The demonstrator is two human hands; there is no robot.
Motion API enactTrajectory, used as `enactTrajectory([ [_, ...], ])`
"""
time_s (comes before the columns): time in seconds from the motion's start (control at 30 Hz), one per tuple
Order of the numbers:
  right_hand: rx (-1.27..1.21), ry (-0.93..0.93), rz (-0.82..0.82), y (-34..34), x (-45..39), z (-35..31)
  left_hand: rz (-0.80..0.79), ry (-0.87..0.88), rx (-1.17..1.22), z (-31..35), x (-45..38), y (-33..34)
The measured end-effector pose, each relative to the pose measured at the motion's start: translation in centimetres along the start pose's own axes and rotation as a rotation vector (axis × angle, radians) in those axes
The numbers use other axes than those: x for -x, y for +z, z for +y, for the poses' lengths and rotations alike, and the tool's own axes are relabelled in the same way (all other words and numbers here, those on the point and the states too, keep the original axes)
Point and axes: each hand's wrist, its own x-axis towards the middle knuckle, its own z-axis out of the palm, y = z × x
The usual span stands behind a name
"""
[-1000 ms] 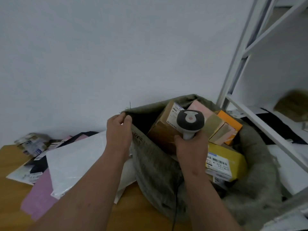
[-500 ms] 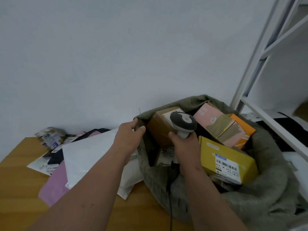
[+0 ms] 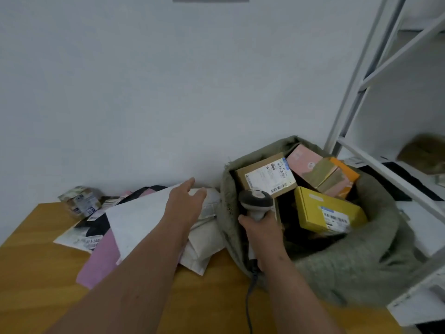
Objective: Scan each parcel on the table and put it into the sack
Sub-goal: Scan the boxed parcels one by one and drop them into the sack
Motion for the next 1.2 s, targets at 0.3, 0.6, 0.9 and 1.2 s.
enactTrajectory([
  [0.3, -0.084, -0.25, 0.314, 3.6, 8.0, -0.3, -0.029, -0.051, 0.003, -4.7, 3.6, -7.0],
  [0.6, 0.046, -0.128, -0.139, 12.7, 12.8, 0.0, 0.051, -0.152, 0.029, -9.4, 5.0, -15.2],
  [0.9, 0.003, -0.068, -0.276, 19.6, 11.7, -0.5, 0.162, -0.286, 0.089, -14.0, 3.1, -20.0],
  [1.2, 0.009, 0.002, -0.386, 26.3, 5.7, -1.9, 0.248, -0.448, 0.109, -16.6, -3.7, -22.0],
])
